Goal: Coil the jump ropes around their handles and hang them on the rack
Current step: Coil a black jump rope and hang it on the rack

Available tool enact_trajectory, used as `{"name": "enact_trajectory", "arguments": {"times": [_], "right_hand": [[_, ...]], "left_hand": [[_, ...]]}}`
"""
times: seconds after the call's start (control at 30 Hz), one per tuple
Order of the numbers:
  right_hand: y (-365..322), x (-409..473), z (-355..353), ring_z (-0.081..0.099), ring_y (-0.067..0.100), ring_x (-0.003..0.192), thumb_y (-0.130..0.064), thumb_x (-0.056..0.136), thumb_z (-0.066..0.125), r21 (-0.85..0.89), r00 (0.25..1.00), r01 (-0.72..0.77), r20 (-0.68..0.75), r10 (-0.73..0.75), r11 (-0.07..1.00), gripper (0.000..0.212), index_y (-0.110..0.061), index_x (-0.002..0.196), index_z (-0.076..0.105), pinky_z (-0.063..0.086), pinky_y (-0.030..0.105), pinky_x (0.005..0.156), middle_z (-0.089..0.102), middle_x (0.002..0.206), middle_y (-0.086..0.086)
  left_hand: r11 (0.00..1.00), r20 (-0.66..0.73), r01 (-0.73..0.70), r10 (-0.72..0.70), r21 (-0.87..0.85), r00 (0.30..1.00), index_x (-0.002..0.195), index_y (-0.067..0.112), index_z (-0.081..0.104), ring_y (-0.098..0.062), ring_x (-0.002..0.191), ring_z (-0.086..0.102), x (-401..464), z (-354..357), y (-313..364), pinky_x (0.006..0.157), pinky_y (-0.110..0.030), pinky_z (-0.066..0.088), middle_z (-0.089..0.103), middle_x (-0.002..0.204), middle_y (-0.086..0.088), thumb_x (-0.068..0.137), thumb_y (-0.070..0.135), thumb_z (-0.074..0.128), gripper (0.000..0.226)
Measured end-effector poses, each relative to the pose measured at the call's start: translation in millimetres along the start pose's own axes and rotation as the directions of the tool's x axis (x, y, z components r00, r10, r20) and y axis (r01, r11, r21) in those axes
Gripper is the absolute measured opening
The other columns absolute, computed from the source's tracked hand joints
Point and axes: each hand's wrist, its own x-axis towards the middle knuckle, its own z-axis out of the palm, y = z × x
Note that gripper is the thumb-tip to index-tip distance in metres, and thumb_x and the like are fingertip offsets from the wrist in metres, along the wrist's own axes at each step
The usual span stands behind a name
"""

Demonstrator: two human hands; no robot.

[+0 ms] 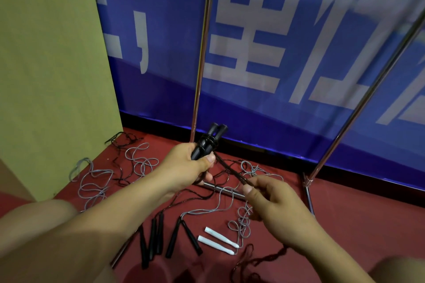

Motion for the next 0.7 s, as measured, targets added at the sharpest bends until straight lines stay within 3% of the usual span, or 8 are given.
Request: {"name": "enact_trajectory", "arguments": {"times": [0.07,0.13,0.2,0.3,0.4,0.47,0.57,0.7], "right_hand": [[4,0,-1,0.057,0.018,0.061,-0.032,0.096,0.059,-0.104,0.994,0.073,-0.076,-0.081,0.992,0.014,-0.023,0.088,0.067,0.058,0.046,0.068,0.057,0.066,0.001],[5,-3,-4,0.062,0.011,0.071,-0.033,0.097,0.058,-0.248,0.966,0.189,-0.127,-0.225,0.950,0.012,-0.028,0.095,0.069,0.053,0.037,0.071,0.067,0.077,-0.004],[3,-7,-3,0.061,0.007,0.077,-0.038,0.098,0.051,-0.397,0.929,0.300,-0.086,-0.361,0.867,0.021,-0.026,0.100,0.067,0.050,0.033,0.071,0.066,0.081,-0.009],[6,-8,2,0.056,0.011,0.070,-0.047,0.096,0.039,-0.531,0.908,0.358,0.008,-0.418,0.768,0.032,-0.027,0.101,0.063,0.050,0.039,0.061,0.055,0.077,-0.011],[12,-5,4,0.056,0.015,0.063,-0.043,0.096,0.044,-0.600,0.867,0.401,0.005,-0.498,0.692,0.025,-0.031,0.103,0.064,0.050,0.039,0.052,0.053,0.076,-0.011],[12,-5,4,0.056,0.015,0.060,-0.040,0.096,0.048,-0.606,0.846,0.428,0.007,-0.533,0.671,0.021,-0.032,0.104,0.065,0.049,0.036,0.048,0.053,0.077,-0.011],[13,-4,3,0.057,0.011,0.063,-0.037,0.096,0.052,-0.597,0.815,0.473,0.017,-0.579,0.648,0.021,-0.030,0.109,0.067,0.049,0.030,0.048,0.055,0.082,-0.013],[17,2,0,0.062,0.019,0.066,-0.040,0.097,0.048,-0.626,0.817,0.451,0.003,-0.576,0.636,0.021,-0.030,0.103,0.066,0.051,0.038,0.049,0.057,0.083,-0.009]], "left_hand": [[0.999,0.036,0.029,-0.030,0.036,0.999,0.098,0.005,0.062,-0.010,0.061,0.068,2,-4,0,0.053,-0.022,0.053,0.066,0.080,-0.003,0.099,0.012,0.059,0.007],[0.995,0.061,0.052,-0.057,0.080,0.996,0.100,0.004,0.062,-0.010,0.060,0.068,3,-6,-2,0.053,-0.023,0.054,0.067,0.081,-0.004,0.099,0.013,0.060,0.009],[0.986,0.073,0.034,-0.046,0.160,0.996,0.098,0.007,0.061,-0.012,0.059,0.066,6,-5,-7,0.052,-0.024,0.053,0.067,0.081,-0.005,0.098,0.013,0.061,0.006],[0.931,0.071,0.001,-0.029,0.366,0.997,0.100,0.014,0.058,-0.011,0.058,0.068,11,-1,-16,0.051,-0.024,0.050,0.070,0.085,-0.006,0.096,0.019,0.064,0.008],[0.842,0.111,-0.016,-0.052,0.539,0.992,0.102,0.015,0.056,-0.005,0.052,0.065,10,4,-22,0.048,-0.016,0.044,0.067,0.078,0.000,0.095,0.025,0.067,0.016],[0.753,0.146,-0.068,-0.037,0.654,0.989,0.099,0.017,0.055,-0.010,0.061,0.068,7,7,-25,0.052,-0.018,0.044,0.064,0.077,0.003,0.093,0.029,0.068,0.019],[0.597,0.228,-0.171,-0.020,0.784,0.973,0.099,0.021,0.054,-0.019,0.080,0.066,4,11,-33,0.068,-0.028,0.049,0.065,0.088,0.002,0.090,0.034,0.071,0.023],[0.512,0.452,-0.365,-0.053,0.778,0.890,0.116,0.028,0.053,-0.015,0.089,0.065,-2,17,-44,0.084,-0.036,0.054,0.066,0.109,0.004,0.088,0.042,0.069,0.035]]}}
